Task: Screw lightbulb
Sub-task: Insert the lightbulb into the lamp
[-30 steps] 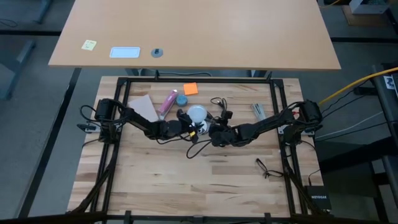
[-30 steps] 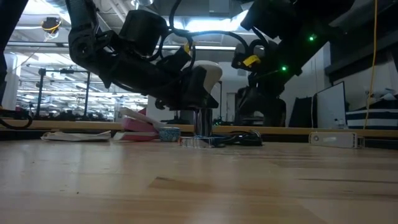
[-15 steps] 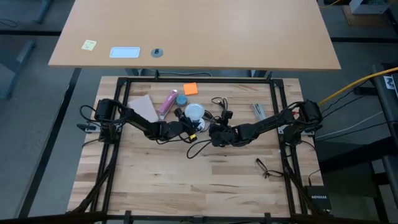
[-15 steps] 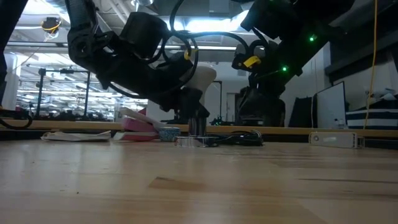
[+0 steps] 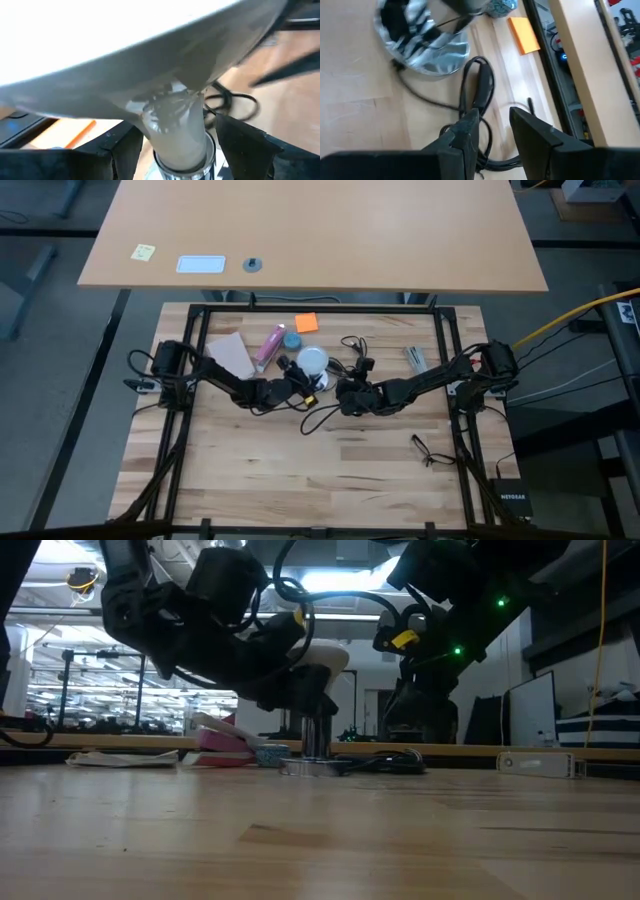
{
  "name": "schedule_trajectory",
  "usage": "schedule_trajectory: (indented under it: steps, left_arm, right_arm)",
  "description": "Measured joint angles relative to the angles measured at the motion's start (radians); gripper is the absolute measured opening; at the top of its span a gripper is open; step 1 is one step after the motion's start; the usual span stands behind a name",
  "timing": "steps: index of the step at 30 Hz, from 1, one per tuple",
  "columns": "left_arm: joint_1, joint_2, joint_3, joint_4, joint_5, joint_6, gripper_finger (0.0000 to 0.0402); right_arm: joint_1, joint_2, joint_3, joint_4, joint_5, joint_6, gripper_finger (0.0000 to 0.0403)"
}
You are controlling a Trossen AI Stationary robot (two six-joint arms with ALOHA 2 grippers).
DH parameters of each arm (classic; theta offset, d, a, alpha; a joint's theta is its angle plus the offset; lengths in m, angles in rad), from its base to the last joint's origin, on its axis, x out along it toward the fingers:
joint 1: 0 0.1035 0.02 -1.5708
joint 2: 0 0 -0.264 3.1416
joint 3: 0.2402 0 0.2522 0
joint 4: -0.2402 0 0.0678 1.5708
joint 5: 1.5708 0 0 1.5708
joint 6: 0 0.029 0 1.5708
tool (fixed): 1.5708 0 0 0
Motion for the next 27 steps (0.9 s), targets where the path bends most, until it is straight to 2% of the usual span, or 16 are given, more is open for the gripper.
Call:
schedule_trajectory:
  steps: [7,13,16,22,27]
  left_arm:
    - [-0.028,0.000,0.000,-0.070,-0.030,-0.004,0.0237]
    - [-0.046,0.000,0.000,-0.077,-0.190,0.010,0.0237]
    - [-0.061,0.000,0.000,-0.079,-0.238,0.011,0.0237]
    - [-0.097,-0.001,0.000,-0.084,-0.240,-0.047,0.0237]
    - [-0.119,-0.001,0.001,-0.180,-0.239,-0.169,0.0237]
  right_arm:
    - [0.000,0.000,0.000,0.000,0.021,-0.008,0.0121]
    - [0.000,0.000,0.000,0.000,0.024,-0.024,0.0121]
    - [0.000,0.000,0.000,-0.001,0.024,-0.024,0.0121]
    - [0.000,0.000,0.000,-0.001,0.024,-0.024,0.0121]
    - [0.000,0.000,0.000,-0.005,0.022,-0.024,0.0121]
